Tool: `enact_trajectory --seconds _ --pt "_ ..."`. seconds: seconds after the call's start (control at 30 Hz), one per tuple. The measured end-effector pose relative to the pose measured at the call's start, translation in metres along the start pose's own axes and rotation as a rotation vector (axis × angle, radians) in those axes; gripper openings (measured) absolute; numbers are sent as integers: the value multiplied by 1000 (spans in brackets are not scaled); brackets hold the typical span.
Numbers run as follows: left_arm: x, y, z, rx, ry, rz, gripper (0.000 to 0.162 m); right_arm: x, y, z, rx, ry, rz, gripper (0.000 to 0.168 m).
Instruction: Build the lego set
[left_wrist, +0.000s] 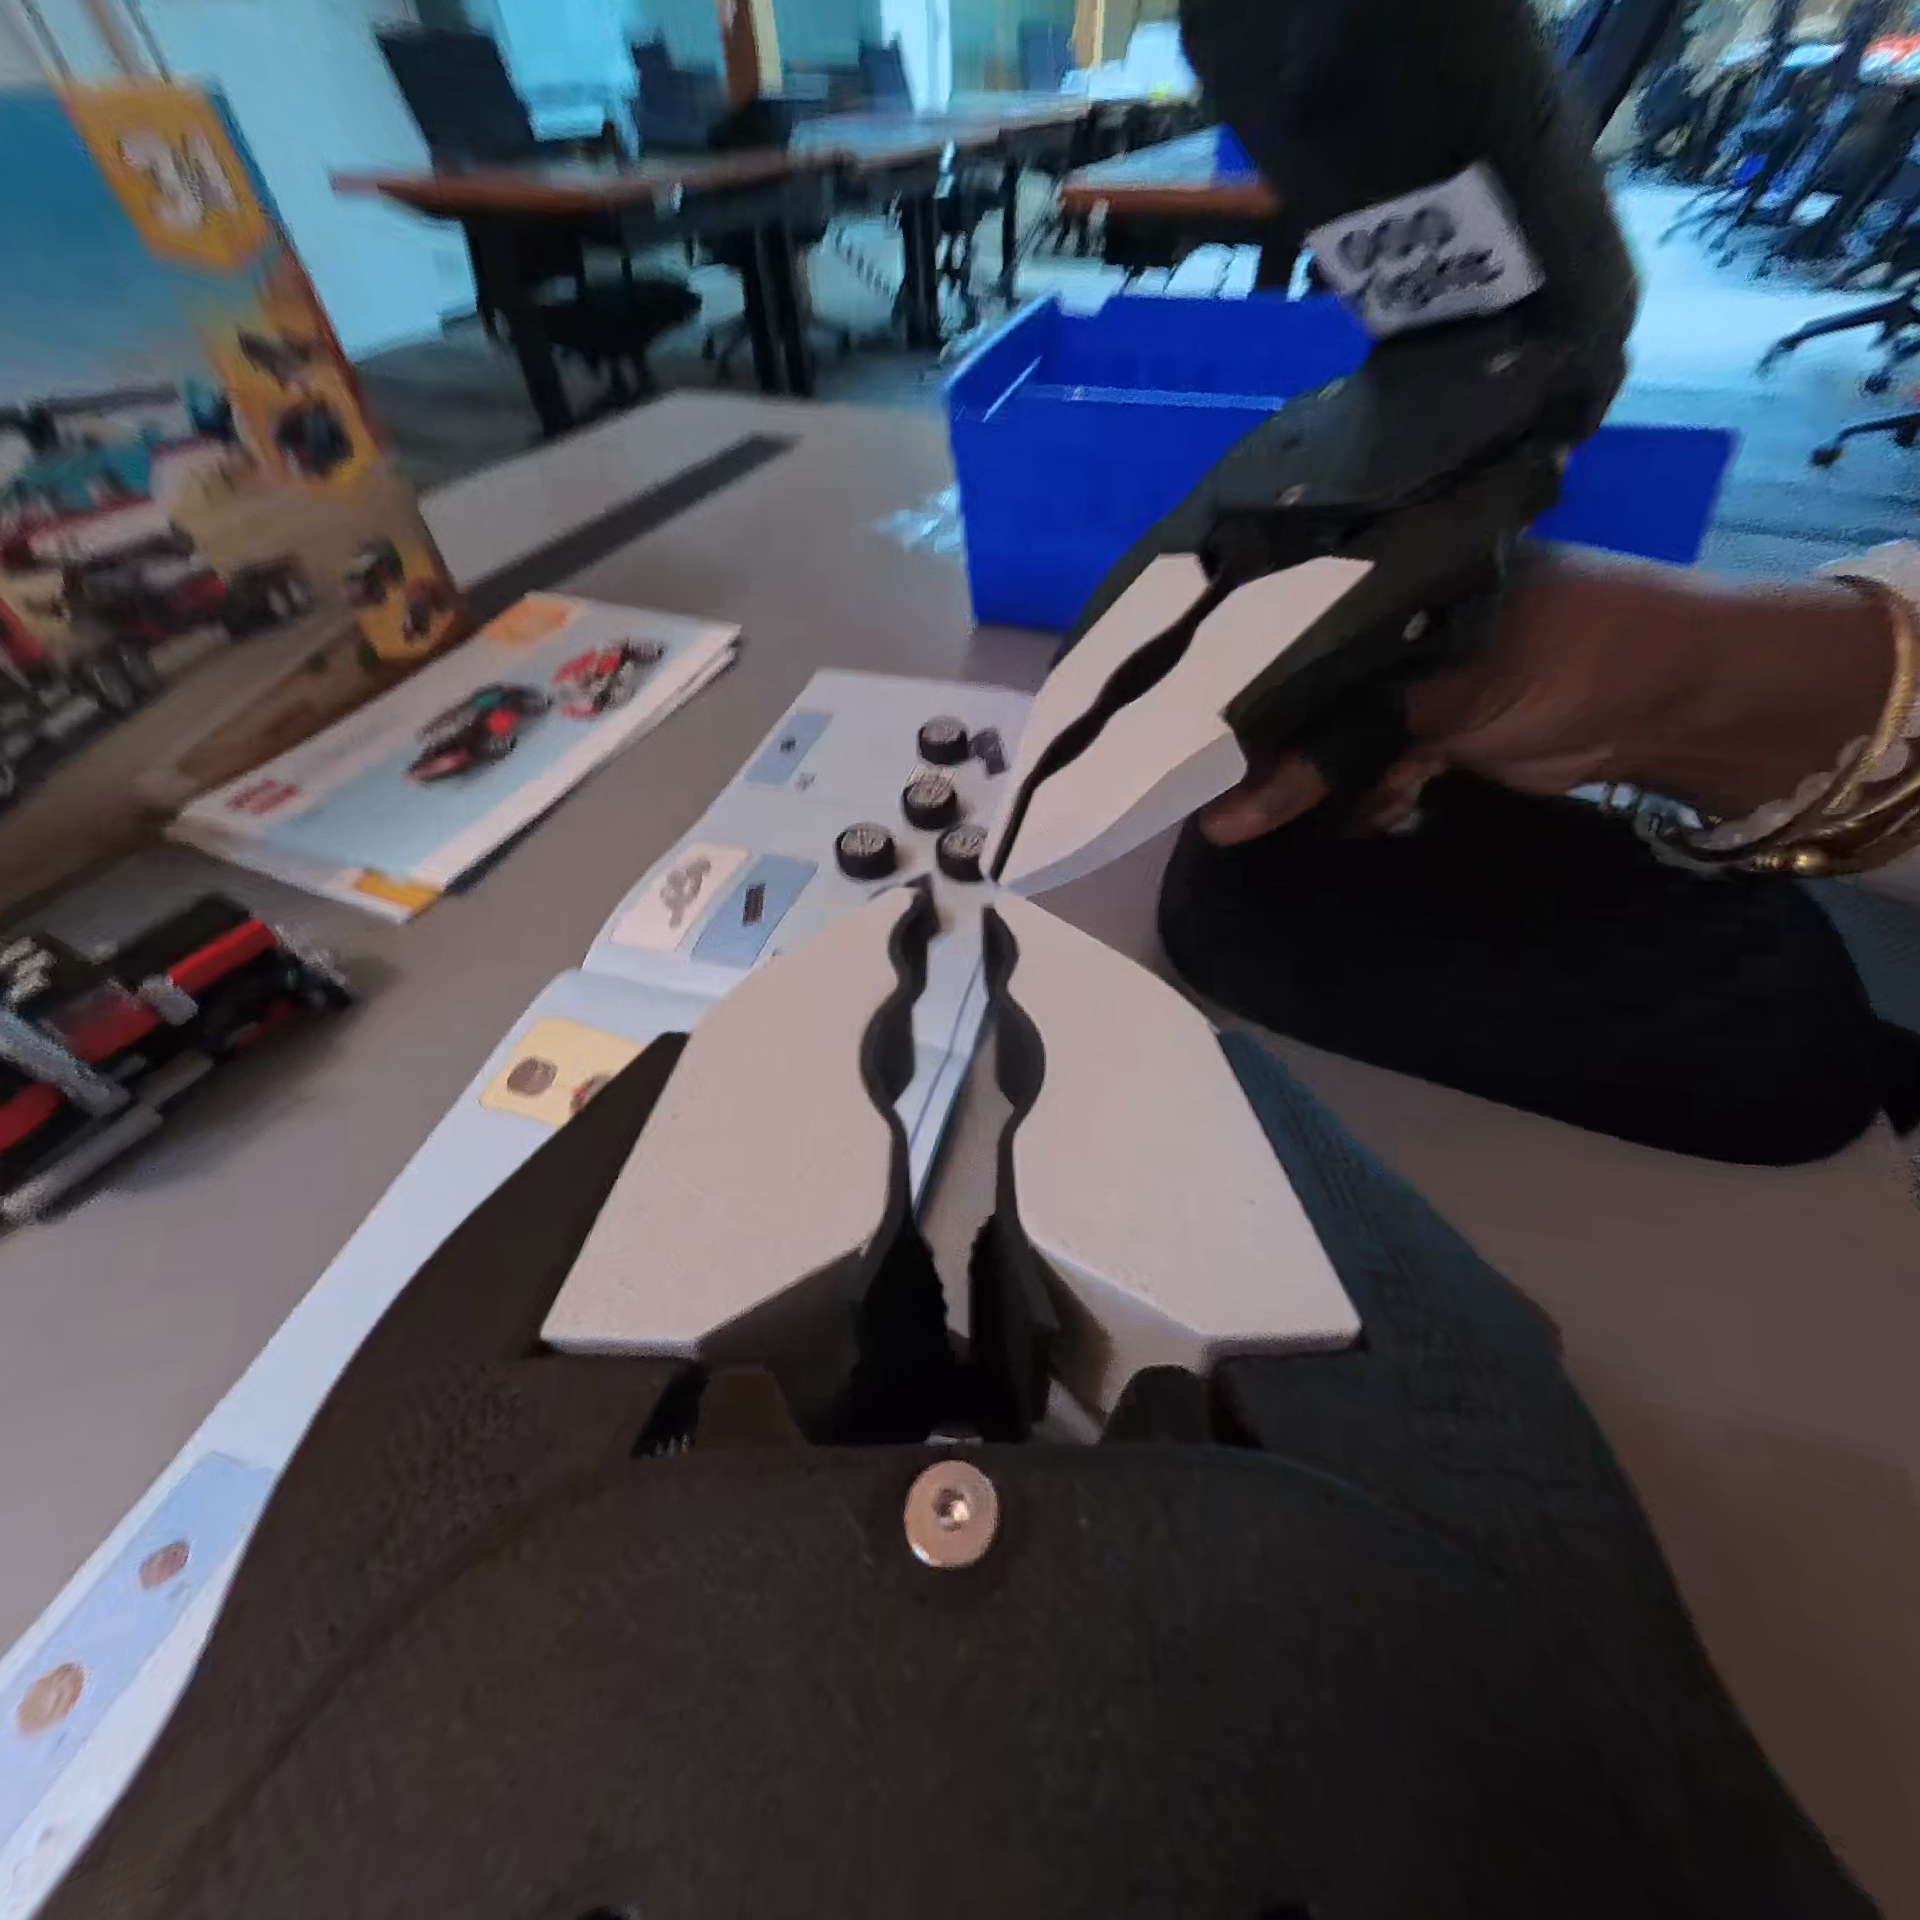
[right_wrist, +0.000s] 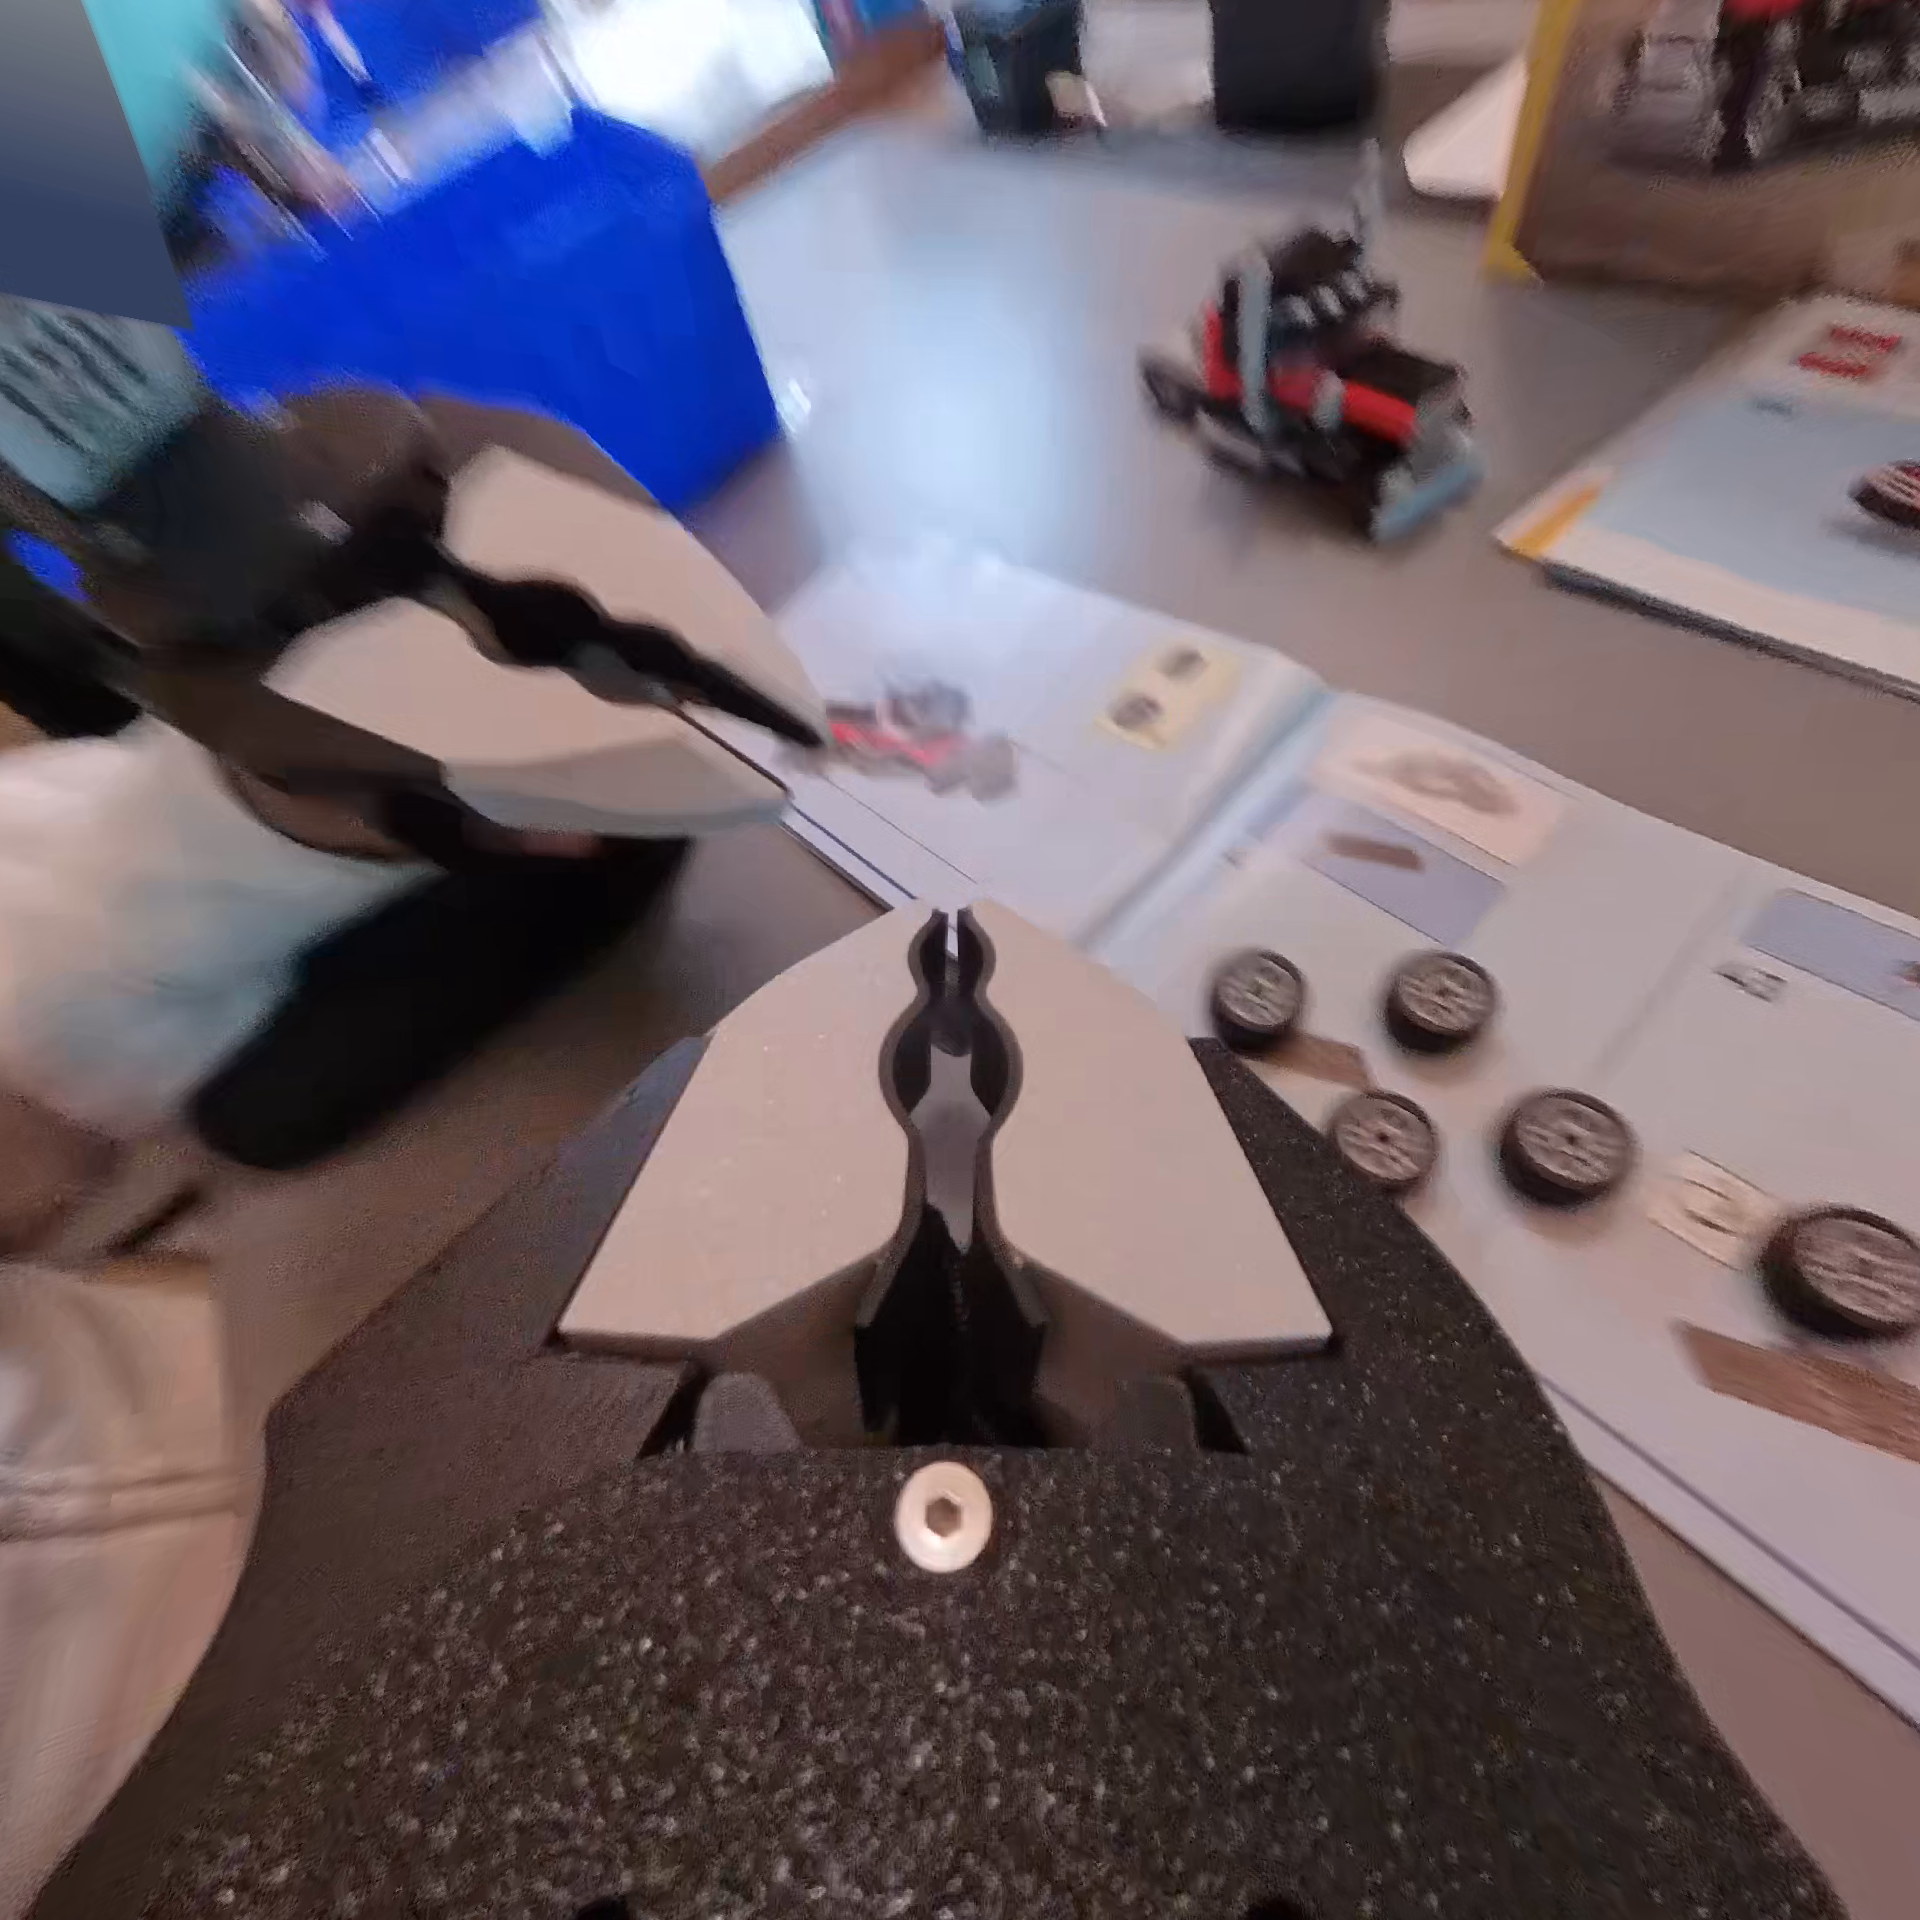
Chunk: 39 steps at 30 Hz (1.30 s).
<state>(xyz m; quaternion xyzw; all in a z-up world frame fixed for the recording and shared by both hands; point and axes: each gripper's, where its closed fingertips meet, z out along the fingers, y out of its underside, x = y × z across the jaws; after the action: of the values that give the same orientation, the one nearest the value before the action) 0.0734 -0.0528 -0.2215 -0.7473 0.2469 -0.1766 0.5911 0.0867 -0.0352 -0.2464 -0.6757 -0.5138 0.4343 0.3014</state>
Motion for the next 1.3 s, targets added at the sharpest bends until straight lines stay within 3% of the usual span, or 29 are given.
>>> enact_trajectory --seconds 0.07,0.17,0.3,0.53,0.93,1.1,1.2,1.3 --pt "-14 7 0 -58 -68 -42 23 12 7 -3 -96 35 -69 4" --pt "-25 3 -9 4 -95 -97 31 13 15 -20 -149 -30 -134 13" --pt "-39 -6 -20 119 -94 -242 37 1 42 -38 -234 -173 -132 42" --pt "-59 -22 -46 355 -54 -459 37 -34 62 -10 -315 -209 -496 33" --pt "-60 -33 -58 474 -68 -425 38 -21 62 15 -408 -173 -567 22" --pt "-70 -31 -65 465 -157 -420 39 21 10 12 -245 -29 -489 21" --pt "-74 -27 -64 381 -176 -395 39 44 23 23 -355 11 -500 21" --pt "-91 -16 -70 195 -237 -305 45 50 31 28 -417 -22 -473 25"
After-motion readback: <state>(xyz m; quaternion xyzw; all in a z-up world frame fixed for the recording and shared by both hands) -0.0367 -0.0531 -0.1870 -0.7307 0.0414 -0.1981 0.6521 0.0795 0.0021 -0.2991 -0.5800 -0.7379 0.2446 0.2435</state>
